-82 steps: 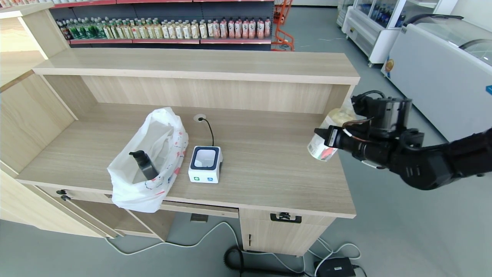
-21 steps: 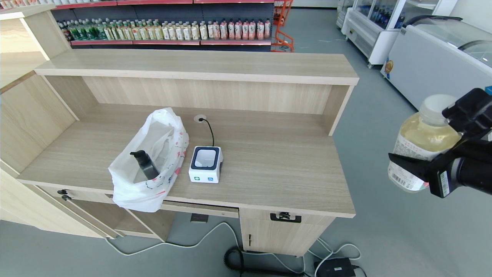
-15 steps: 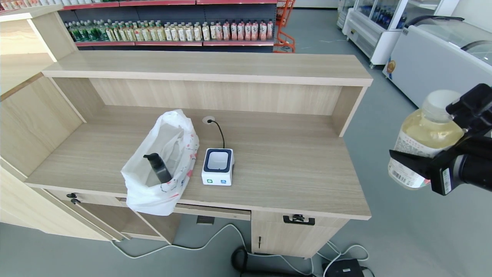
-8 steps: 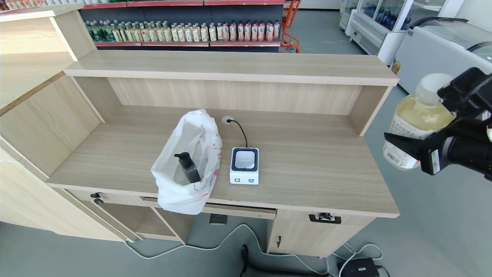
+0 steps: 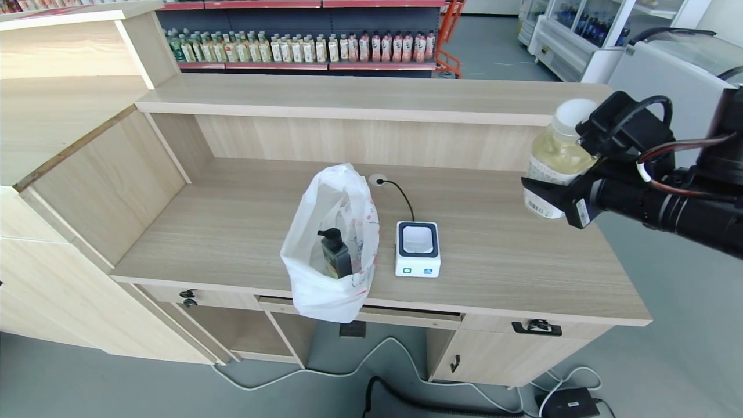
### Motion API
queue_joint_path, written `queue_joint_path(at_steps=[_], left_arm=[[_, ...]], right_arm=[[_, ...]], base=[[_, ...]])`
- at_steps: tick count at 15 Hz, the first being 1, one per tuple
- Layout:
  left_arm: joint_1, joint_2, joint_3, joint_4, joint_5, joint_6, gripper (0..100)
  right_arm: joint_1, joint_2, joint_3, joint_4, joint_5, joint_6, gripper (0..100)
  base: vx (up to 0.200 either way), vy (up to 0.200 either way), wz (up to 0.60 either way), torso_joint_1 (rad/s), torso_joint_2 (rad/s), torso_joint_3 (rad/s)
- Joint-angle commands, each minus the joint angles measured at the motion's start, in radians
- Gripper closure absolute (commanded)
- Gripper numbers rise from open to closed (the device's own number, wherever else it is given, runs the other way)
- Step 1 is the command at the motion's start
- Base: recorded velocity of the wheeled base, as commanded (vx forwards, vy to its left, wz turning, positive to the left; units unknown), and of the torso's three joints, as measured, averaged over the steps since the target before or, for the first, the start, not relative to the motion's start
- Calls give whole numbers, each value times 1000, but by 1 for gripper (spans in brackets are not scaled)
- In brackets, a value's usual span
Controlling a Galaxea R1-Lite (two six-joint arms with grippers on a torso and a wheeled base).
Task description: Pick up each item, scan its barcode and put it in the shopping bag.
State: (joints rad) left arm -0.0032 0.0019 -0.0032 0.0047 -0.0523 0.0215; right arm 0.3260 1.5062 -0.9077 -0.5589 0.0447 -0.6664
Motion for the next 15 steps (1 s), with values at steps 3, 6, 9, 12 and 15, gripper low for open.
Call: queue_joint_path(at_steps=[3,6,9,12,15], left_arm=[[0,0,0,0,0,0,100],[0,0,0,0,0,0,100],[0,0,0,0,0,0,100],[0,0,0,0,0,0,100],[0,0,0,0,0,0,100]], right_arm=[[-4,115,3,-98,60,-30,100],[-18,183,-5,-161,123,-75,100],[-58,249,-22,-226,198,-134,100],[-88,304,-57,-248,313,-176,100],[-104,350,-71,-254,388,-185,100]], base=[[0,133,0,2,3,-2],[0,0,0,0,0,0],[0,0,0,0,0,0],[0,0,0,0,0,0],[0,0,0,0,0,0]])
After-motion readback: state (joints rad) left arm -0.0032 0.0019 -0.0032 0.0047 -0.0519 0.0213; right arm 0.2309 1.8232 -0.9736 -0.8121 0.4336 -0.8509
